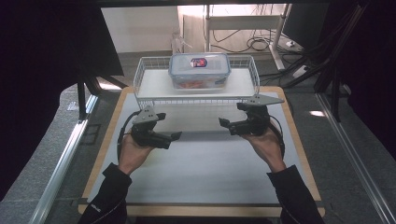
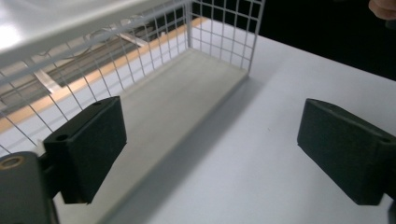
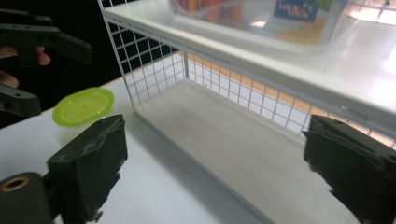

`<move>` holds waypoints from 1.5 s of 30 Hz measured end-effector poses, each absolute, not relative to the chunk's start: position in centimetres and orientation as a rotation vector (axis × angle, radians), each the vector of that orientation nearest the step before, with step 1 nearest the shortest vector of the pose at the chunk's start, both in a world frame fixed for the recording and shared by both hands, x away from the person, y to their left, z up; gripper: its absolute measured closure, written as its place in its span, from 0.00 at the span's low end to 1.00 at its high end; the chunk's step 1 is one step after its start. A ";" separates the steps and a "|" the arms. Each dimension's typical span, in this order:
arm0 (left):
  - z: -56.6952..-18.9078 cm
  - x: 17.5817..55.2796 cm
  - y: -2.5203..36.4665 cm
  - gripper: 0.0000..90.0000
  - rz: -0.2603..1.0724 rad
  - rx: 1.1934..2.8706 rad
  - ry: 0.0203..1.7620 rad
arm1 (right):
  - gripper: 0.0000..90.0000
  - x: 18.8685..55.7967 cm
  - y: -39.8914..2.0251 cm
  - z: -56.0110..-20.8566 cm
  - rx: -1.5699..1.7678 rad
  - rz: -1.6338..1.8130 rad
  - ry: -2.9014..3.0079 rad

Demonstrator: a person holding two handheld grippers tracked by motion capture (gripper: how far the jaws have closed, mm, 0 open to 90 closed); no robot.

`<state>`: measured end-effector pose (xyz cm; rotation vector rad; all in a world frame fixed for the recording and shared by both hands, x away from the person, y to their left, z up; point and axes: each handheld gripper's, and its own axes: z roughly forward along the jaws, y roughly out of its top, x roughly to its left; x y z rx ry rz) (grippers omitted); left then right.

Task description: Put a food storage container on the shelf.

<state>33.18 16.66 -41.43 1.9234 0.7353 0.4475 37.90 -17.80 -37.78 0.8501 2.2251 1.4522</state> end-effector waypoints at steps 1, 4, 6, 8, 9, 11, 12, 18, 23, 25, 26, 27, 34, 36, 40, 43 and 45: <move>-41.7 32.8 16.8 0.08 0.450 1.920 0.733 | 0.05 37.6 -17.9 -38.0 0.851 1.443 2.224; -42.3 31.8 16.9 0.07 0.449 1.904 0.727 | 0.03 36.7 -18.3 -38.5 0.844 1.428 2.241; -42.7 31.1 16.9 0.06 0.459 1.895 0.729 | 0.03 36.3 -18.4 -38.8 0.847 1.429 2.261; -43.0 30.5 16.9 0.06 0.466 1.892 0.725 | 0.00 35.9 -18.4 -39.2 0.846 1.420 2.283; -43.1 30.3 16.9 0.05 0.473 1.891 0.722 | 0.00 35.7 -18.4 -39.5 0.841 1.410 2.288; -43.3 29.8 16.8 0.04 0.483 1.894 0.711 | 0.00 35.2 -18.4 -39.8 0.830 1.394 2.282; -43.5 29.6 16.8 0.04 0.481 1.904 0.707 | 0.00 35.0 -18.4 -40.0 0.825 1.388 2.279; -45.3 28.2 16.3 0.03 0.462 1.917 0.702 | 0.00 33.7 -18.9 -41.3 0.825 1.401 2.281; -46.9 27.3 16.3 0.03 0.461 1.882 0.712 | 0.00 32.7 -19.1 -42.8 0.834 1.381 2.299; -47.4 27.0 16.3 0.03 0.464 1.879 0.711 | 0.00 32.2 -19.0 -43.5 0.832 1.366 2.323; -47.6 26.9 16.2 0.03 0.458 1.886 0.712 | 0.00 32.0 -19.0 -43.9 0.835 1.360 2.329; -47.8 26.8 16.1 0.03 0.447 1.896 0.714 | 0.00 31.9 -19.0 -44.3 0.836 1.353 2.339; -49.4 26.1 16.1 0.04 0.429 1.963 0.740 | 0.00 30.8 -19.0 -46.6 0.846 1.305 2.364; -49.8 25.8 16.2 0.04 0.425 1.971 0.745 | 0.00 30.4 -19.1 -47.0 0.831 1.280 2.360; -50.5 25.7 16.1 0.04 0.428 2.020 0.754 | 0.01 30.0 -19.7 -47.8 0.846 1.267 2.349; -50.7 25.8 15.9 0.04 0.421 2.044 0.768 | 0.01 29.9 -20.1 -48.4 0.874 1.260 2.367; -50.6 25.9 16.0 0.03 0.417 2.044 0.784 | 0.01 30.0 -20.2 -48.7 0.885 1.249 2.372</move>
